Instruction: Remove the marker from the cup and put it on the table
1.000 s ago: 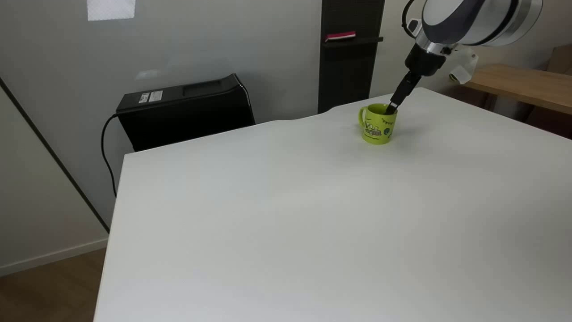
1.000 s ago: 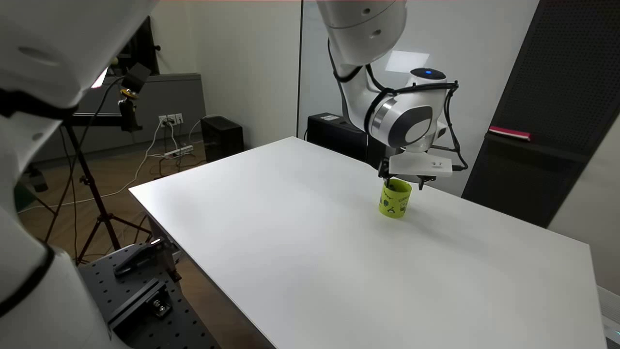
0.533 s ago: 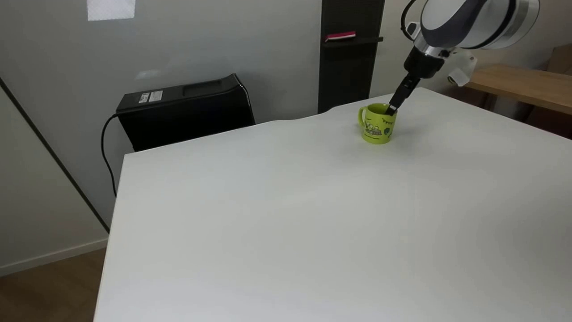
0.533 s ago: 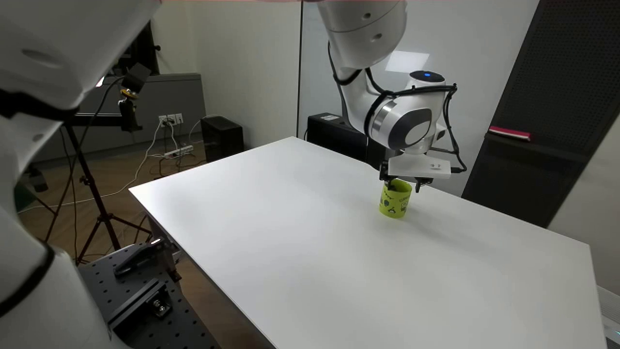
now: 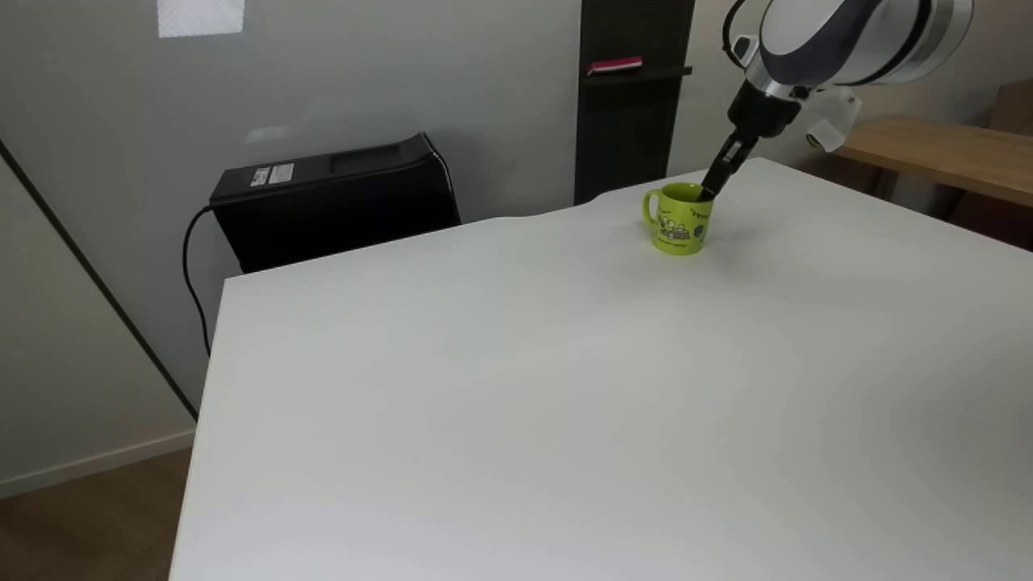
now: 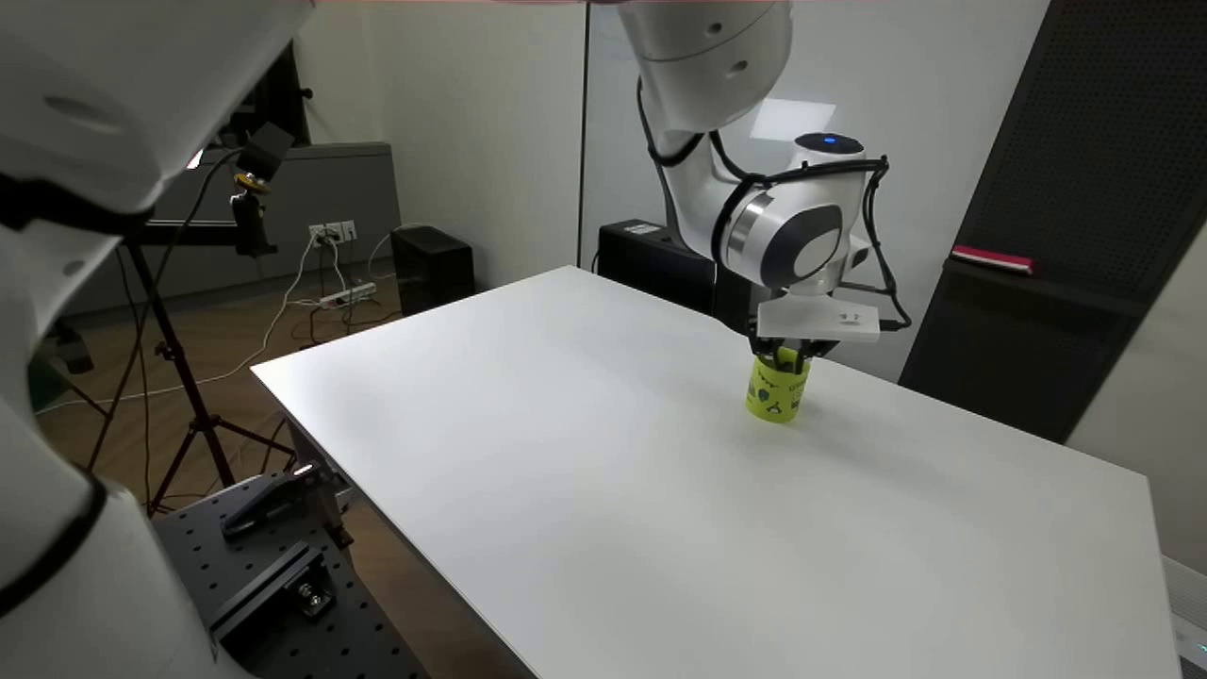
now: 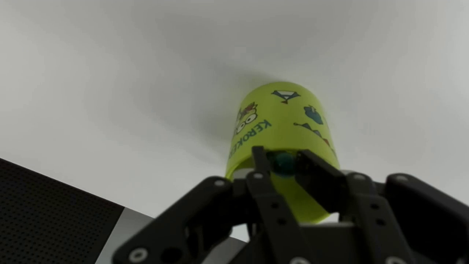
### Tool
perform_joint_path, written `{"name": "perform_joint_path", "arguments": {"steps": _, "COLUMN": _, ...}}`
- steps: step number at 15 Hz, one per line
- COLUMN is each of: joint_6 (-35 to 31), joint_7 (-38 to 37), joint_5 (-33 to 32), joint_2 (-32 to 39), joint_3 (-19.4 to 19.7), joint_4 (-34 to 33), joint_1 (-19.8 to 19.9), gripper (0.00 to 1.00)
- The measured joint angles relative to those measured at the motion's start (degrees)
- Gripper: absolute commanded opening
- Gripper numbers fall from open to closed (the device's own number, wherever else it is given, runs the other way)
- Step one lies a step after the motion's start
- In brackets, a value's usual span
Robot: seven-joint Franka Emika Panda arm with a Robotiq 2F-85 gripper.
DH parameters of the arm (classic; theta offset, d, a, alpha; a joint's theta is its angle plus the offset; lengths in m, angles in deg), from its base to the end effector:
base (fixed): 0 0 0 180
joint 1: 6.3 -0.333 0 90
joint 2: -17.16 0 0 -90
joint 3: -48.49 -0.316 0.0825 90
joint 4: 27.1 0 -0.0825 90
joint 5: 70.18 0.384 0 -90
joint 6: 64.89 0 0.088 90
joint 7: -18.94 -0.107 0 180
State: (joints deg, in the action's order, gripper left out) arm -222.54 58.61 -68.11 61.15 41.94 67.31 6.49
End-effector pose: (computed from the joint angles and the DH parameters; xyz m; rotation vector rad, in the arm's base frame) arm 0.7084 -0.0913 0.2013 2.9503 0.7642 0.5366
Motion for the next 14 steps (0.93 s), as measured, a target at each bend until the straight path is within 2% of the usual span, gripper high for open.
{"name": "perform_joint_path", "arguments": {"steps": 2, "joint_6": 0.01, "joint_7": -0.62, "joint_5": -0.46, "joint_2": 0.03, "joint_3": 0.19, "joint_4": -0.17, "joint_1": -0.05, "gripper": 0.03}}
{"name": "perform_joint_path", "arguments": {"steps": 7, "joint_6": 0.62, "joint_7": -2.37, "joint_5": -1.12, "joint_2": 0.04, "joint_3": 0.32, "joint_4": -0.55, "joint_1": -0.12, "gripper": 0.03}}
{"name": "perform_joint_path", "arguments": {"steps": 14, "joint_6": 5.34, "joint_7": -3.92, "joint_5": -1.02, "joint_2": -1.19, "joint_3": 1.15, "joint_4": -3.49, "joint_1": 0.34, "gripper": 0.03}}
